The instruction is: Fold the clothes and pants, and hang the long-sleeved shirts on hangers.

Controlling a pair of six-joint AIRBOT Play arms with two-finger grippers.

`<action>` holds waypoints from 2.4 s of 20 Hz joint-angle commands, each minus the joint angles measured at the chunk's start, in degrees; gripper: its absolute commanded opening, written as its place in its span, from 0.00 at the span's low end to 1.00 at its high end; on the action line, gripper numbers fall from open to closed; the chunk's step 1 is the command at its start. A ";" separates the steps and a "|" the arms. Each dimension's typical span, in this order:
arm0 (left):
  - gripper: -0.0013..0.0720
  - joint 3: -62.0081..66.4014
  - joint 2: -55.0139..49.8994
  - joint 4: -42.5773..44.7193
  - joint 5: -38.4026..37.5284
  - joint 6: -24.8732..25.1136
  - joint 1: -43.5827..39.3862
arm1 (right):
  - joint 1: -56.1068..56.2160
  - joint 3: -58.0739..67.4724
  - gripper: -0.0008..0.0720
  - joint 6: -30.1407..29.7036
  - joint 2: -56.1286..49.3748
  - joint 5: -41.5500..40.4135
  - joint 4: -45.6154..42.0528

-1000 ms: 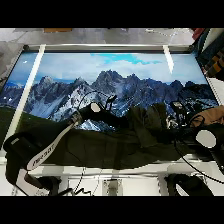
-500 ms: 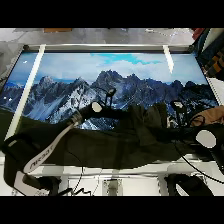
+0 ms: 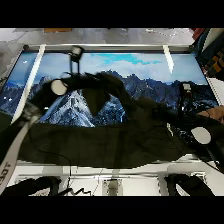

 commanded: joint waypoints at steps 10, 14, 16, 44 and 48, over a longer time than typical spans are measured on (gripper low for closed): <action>0.04 0.26 5.79 26.75 2.80 -0.02 15.67 | -15.08 2.82 0.95 1.25 -12.66 -7.32 -0.11; 0.04 0.26 5.44 26.75 -10.56 -0.02 19.39 | -32.48 6.32 0.83 -4.98 -18.43 7.43 0.87; 0.04 0.24 4.20 26.75 -18.10 -0.02 20.15 | -39.63 9.44 0.77 -15.26 -23.93 17.92 6.51; 0.04 0.22 -3.43 26.73 -25.29 -0.02 19.47 | -48.22 23.47 0.71 -53.75 -55.01 43.91 30.08; 0.04 0.22 -3.43 26.73 -25.29 -0.02 19.47 | -48.22 30.73 0.71 -49.33 -55.01 46.75 22.23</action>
